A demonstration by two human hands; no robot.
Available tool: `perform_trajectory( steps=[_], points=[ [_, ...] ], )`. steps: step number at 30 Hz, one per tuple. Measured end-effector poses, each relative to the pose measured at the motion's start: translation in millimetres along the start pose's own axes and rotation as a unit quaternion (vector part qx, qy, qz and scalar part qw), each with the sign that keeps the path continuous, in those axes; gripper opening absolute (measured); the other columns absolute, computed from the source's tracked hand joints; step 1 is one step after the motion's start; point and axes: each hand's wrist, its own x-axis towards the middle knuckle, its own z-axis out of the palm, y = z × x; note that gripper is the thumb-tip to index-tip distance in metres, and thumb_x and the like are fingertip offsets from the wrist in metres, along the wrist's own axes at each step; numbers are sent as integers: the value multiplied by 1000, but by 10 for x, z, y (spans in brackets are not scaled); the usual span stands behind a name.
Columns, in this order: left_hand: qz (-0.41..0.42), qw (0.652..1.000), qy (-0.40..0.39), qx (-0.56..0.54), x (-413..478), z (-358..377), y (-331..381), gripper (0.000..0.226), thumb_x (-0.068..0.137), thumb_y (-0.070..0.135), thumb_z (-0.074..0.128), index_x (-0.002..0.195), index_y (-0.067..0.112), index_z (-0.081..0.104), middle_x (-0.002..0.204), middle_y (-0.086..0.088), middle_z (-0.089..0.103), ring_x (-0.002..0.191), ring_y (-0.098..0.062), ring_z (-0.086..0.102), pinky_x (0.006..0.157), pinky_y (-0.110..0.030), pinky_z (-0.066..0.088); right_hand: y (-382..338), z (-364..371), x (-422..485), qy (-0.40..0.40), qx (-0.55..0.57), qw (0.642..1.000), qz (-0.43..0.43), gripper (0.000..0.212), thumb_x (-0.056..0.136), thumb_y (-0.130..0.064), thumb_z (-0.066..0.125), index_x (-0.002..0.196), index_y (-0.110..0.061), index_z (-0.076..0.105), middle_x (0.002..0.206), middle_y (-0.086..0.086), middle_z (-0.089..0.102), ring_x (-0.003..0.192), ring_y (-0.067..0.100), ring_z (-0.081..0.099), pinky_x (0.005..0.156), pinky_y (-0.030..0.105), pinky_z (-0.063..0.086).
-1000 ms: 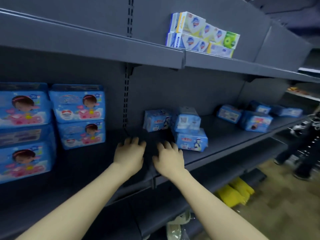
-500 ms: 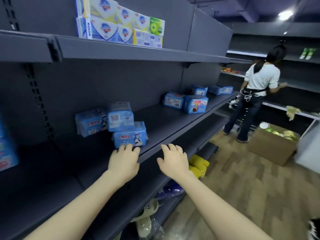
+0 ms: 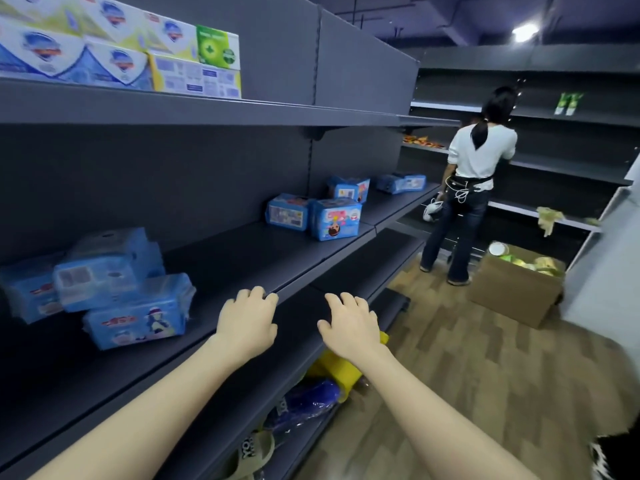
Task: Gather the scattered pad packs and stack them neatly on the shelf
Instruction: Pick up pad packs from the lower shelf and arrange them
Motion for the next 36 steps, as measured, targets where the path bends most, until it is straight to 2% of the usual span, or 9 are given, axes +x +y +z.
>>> perform_trajectory(
  steps=[15, 30, 36],
  points=[
    [56, 998, -19, -16, 1105, 209, 565, 42, 91, 29, 48, 131, 17, 42, 131, -5, 44, 121, -26, 43, 89, -34, 42, 716, 6, 745, -15, -6, 998, 54, 51, 96, -34, 42, 143, -20, 30, 143, 5, 37, 133, 32, 29, 104, 46, 33],
    [80, 994, 2, -78, 2647, 154, 376, 39, 89, 30, 52, 125, 15, 45, 125, -8, 46, 113, -27, 47, 78, -37, 45, 709, -47, 2099, 18, -22, 997, 78, 52, 94, -35, 45, 142, -18, 32, 141, 6, 41, 131, 32, 33, 103, 45, 33],
    [83, 990, -6, -117, 3040, 217, 337, 38, 89, 26, 54, 123, 11, 47, 123, -10, 46, 110, -28, 49, 84, -40, 50, 767, -13, 2411, 10, -19, 996, 89, 51, 94, -33, 46, 140, -17, 33, 141, 7, 40, 130, 32, 33, 103, 45, 33]
  ],
)
